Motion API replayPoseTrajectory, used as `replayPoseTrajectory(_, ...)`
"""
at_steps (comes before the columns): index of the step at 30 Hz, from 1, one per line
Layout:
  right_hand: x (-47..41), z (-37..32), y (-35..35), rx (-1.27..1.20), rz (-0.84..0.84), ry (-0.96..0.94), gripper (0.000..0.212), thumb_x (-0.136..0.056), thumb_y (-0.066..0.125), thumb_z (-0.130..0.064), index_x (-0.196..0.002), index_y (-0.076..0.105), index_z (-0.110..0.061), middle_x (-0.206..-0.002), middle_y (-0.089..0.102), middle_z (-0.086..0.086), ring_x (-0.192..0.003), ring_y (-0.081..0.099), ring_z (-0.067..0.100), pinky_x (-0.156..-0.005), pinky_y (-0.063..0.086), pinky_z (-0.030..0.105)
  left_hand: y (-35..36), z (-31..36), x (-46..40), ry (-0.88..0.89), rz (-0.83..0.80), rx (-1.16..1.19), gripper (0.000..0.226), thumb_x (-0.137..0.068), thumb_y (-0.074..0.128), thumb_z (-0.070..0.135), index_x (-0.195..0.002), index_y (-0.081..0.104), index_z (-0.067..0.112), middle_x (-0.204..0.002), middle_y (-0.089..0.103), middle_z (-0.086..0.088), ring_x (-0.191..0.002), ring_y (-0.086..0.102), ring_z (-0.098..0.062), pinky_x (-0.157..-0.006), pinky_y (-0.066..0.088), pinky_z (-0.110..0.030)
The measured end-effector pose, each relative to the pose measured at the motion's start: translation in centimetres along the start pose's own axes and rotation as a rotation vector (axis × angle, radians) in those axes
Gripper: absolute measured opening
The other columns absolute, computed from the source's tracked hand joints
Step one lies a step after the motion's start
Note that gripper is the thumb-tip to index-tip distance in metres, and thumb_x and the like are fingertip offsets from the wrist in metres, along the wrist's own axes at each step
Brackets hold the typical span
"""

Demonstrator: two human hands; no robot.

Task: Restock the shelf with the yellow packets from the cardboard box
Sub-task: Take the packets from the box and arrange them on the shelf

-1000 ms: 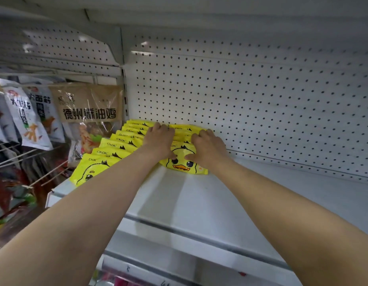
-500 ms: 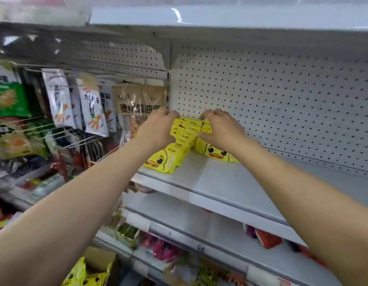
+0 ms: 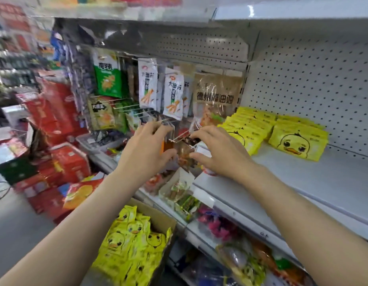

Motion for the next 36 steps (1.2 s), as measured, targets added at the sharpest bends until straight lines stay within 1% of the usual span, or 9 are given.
replayPoseTrajectory(4, -2.7, -4.0, 3.0, -0.044, -0.010, -0.059, 0.049, -0.092, 0.056, -0.055, -0.133, 0.052, -0.029, -0.131, 0.054, -0.004, -0.123, 0.047, 0.022, -0.099, 0.044, 0.038, 0.2, -4.4, 2.1, -0.100, -0.014, 0.001, 0.057, -0.087, 0.064, 0.048, -0.137, 0.047, 0.026, -0.135, 0.046, -0.003, -0.125, 0.043, -0.028, -0.097, 0.047, -0.044)
replayPoseTrajectory(7, -5.0, -6.3, 5.7, -0.070, -0.030, -0.119, 0.050, -0.094, 0.054, -0.055, -0.136, 0.049, -0.030, -0.134, 0.052, -0.004, -0.125, 0.045, 0.020, -0.100, 0.044, 0.035, 1.1, -7.7, 3.1, -0.188, -0.029, -0.030, 0.056, -0.087, 0.065, 0.046, -0.137, 0.048, 0.024, -0.136, 0.046, -0.005, -0.126, 0.043, -0.028, -0.099, 0.045, -0.045)
replayPoseTrajectory(11, -8.5, -8.8, 11.1, -0.143, -0.074, -0.187, 0.052, -0.093, 0.055, -0.054, -0.137, 0.050, -0.027, -0.134, 0.051, -0.001, -0.126, 0.043, 0.023, -0.100, 0.045, 0.043, 3.3, -12.3, 4.2, -0.295, -0.033, -0.078, 0.053, -0.086, 0.066, 0.043, -0.134, 0.052, 0.024, -0.132, 0.050, -0.005, -0.119, 0.047, -0.031, -0.092, 0.048, -0.045)
replayPoseTrajectory(13, -10.4, -9.7, 14.0, -0.172, -0.115, -0.209, 0.052, -0.093, 0.056, -0.053, -0.137, 0.051, -0.025, -0.134, 0.051, 0.000, -0.126, 0.044, 0.024, -0.100, 0.045, 0.045, 5.0, -14.8, 4.7, -0.358, -0.062, -0.112, 0.051, -0.087, 0.064, 0.042, -0.134, 0.051, 0.025, -0.132, 0.050, -0.006, -0.118, 0.048, -0.031, -0.090, 0.048, -0.044)
replayPoseTrajectory(17, -13.5, -11.4, 20.4, -0.237, -0.208, -0.252, 0.050, -0.091, 0.058, -0.048, -0.134, 0.053, -0.023, -0.133, 0.053, 0.004, -0.124, 0.046, 0.029, -0.096, 0.047, 0.047, 9.3, -19.5, 5.6, -0.456, -0.136, -0.146, 0.052, -0.086, 0.064, 0.041, -0.134, 0.052, 0.024, -0.132, 0.051, -0.008, -0.118, 0.048, -0.032, -0.092, 0.047, -0.043)
replayPoseTrajectory(23, -15.7, -12.6, 33.3, -0.248, -0.458, -0.277, 0.047, -0.091, 0.058, -0.049, -0.132, 0.051, -0.027, -0.132, 0.052, 0.005, -0.124, 0.046, 0.030, -0.096, 0.046, 0.044, 18.8, -25.6, 8.6, -0.590, -0.335, -0.120, 0.051, -0.086, 0.065, 0.041, -0.131, 0.053, 0.020, -0.124, 0.054, -0.010, -0.111, 0.051, -0.036, -0.084, 0.050, -0.045)
replayPoseTrajectory(29, -12.5, -12.8, 48.7, -0.281, -0.796, -0.232, 0.049, -0.090, 0.060, -0.048, -0.132, 0.051, -0.024, -0.129, 0.052, 0.010, -0.124, 0.046, 0.032, -0.099, 0.045, 0.045, 30.2, -29.9, 14.9, -0.809, -0.614, -0.031, 0.056, -0.087, 0.064, 0.047, -0.135, 0.048, 0.023, -0.130, 0.051, -0.010, -0.121, 0.046, -0.033, -0.090, 0.049, -0.046)
replayPoseTrajectory(33, -8.4, -12.1, 56.8, -0.292, -1.029, -0.148, 0.051, -0.089, 0.064, -0.047, -0.132, 0.053, -0.022, -0.133, 0.052, 0.011, -0.127, 0.047, 0.034, -0.101, 0.044, 0.045, 36.0, -31.4, 21.1, -0.958, -0.787, 0.018, 0.058, -0.089, 0.063, 0.046, -0.138, 0.045, 0.021, -0.131, 0.048, -0.012, -0.124, 0.045, -0.033, -0.093, 0.047, -0.045)
replayPoseTrajectory(36, -5.0, -11.5, 61.6, -0.277, -1.173, -0.120, 0.053, -0.088, 0.065, -0.048, -0.131, 0.055, -0.019, -0.133, 0.054, 0.013, -0.123, 0.052, 0.034, -0.099, 0.046, 0.042, 39.3, -31.9, 25.7, -1.052, -0.882, 0.054, 0.060, -0.090, 0.063, 0.047, -0.140, 0.044, 0.021, -0.131, 0.049, -0.014, -0.124, 0.044, -0.033, -0.098, 0.045, -0.045)
Point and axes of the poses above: each hand's wrist, its own x-axis away from the middle knuckle, its own y-axis out of the palm, z = x × y, the point moved 6 cm from there along -x, towards the middle knuckle
